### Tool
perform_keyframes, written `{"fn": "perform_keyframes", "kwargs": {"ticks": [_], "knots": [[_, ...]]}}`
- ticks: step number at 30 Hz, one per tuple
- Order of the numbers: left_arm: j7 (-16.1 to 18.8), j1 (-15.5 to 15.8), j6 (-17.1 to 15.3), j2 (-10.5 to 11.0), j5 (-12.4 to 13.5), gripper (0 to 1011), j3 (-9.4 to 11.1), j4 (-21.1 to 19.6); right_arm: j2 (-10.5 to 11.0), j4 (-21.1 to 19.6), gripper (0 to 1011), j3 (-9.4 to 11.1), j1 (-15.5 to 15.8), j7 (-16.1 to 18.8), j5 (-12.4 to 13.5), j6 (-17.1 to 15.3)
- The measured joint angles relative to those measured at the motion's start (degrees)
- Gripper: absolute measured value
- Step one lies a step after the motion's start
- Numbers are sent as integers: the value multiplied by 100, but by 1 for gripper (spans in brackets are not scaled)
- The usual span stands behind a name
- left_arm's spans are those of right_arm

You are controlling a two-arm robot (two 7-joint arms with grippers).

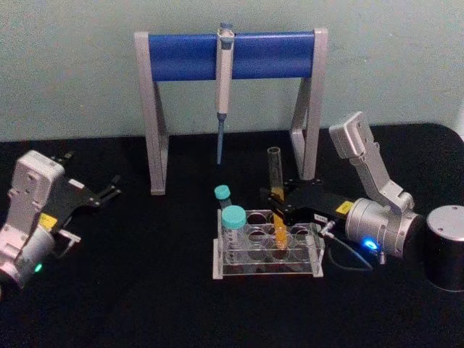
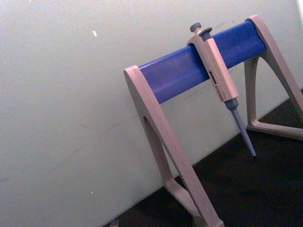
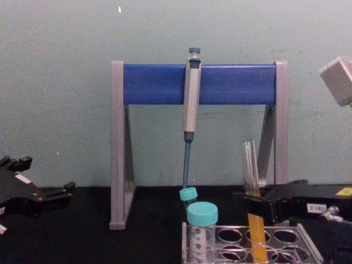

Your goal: Pick up the test tube from the test tube rack, shake it, then place it back into the test tube rack.

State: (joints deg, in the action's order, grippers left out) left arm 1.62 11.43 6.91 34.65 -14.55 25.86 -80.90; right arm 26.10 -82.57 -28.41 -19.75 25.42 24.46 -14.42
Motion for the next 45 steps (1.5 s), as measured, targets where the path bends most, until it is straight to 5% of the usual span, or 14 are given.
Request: {"fn": "perform_keyframes", "kwargs": {"ticks": [12,27,45], "knots": [[0,0,0,0,0,1001,0,0,-10,-19,232,37,71,37,-81,199],[0,0,0,0,0,1001,0,0,-10,-106,232,172,329,91,-224,848],[0,0,0,0,0,1002,0,0,41,-770,232,582,570,80,-137,1173]]}}
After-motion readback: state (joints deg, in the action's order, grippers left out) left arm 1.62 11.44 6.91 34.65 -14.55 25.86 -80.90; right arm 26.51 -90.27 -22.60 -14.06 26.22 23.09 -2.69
